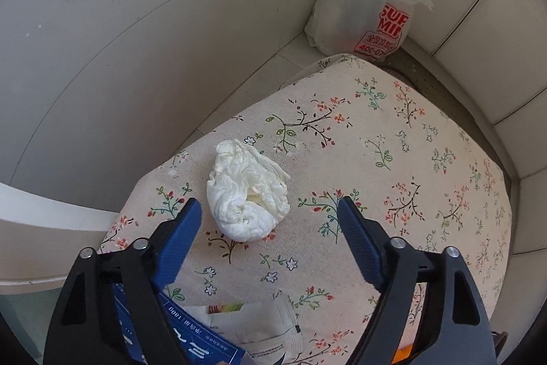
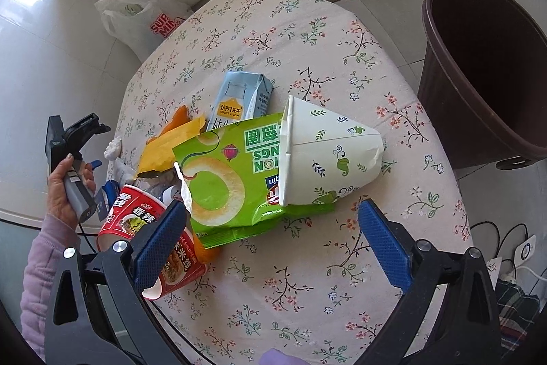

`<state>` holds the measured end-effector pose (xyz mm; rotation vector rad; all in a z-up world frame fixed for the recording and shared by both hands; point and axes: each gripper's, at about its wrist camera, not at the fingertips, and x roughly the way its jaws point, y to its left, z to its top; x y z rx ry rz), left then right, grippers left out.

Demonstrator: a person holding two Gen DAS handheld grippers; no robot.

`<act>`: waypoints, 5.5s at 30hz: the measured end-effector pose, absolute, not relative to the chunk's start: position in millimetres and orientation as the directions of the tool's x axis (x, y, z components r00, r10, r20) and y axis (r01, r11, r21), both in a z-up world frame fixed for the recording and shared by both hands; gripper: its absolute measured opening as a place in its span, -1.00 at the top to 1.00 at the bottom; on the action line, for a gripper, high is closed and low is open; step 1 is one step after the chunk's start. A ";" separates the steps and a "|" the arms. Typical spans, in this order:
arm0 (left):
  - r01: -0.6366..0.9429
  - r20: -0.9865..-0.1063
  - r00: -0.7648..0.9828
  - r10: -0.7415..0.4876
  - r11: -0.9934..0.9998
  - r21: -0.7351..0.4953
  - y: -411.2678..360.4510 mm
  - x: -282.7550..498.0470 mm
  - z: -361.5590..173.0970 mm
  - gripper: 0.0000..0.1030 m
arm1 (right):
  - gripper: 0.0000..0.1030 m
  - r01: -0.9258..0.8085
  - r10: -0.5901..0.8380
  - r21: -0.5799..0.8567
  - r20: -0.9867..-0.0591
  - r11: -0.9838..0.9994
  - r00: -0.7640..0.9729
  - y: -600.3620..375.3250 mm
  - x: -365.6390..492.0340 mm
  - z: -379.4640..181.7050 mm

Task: Collect trash
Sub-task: 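Reach the left gripper down to the crumpled white tissue and close on it, then grasp the blue milk carton with the right gripper while the left gripper holds the tissue, then carry the carton with the right gripper to the brown bin and release while the left drops the tissue in, then move the left gripper to the white sachet and grasp it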

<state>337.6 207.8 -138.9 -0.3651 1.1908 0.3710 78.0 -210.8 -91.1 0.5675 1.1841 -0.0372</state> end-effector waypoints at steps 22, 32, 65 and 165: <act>-0.325 -0.855 0.514 -0.066 0.908 -0.265 191.6 264.4 -87.8 0.66 | -0.87 0.260 0.299 0.425 -0.862 0.867 0.410 -201.6 75.3 -81.0; -0.270 -0.794 0.596 -0.117 0.902 -0.335 161.0 148.7 -30.5 0.65 | -0.87 0.152 0.276 0.418 -0.790 0.895 0.548 -184.1 82.2 -42.2; -0.385 -0.795 0.596 -0.116 0.827 -0.410 222.7 -11.7 -53.3 0.65 | 0.32 -0.023 0.381 0.380 -0.921 0.925 0.080 85.4 221.9 -113.9; 0.453 -0.612 0.531 -0.586 0.807 -0.380 -254.3 85.1 20.0 0.61 | -0.57 0.659 -0.369 0.298 -0.639 0.691 0.675 -483.2 -15.0 12.7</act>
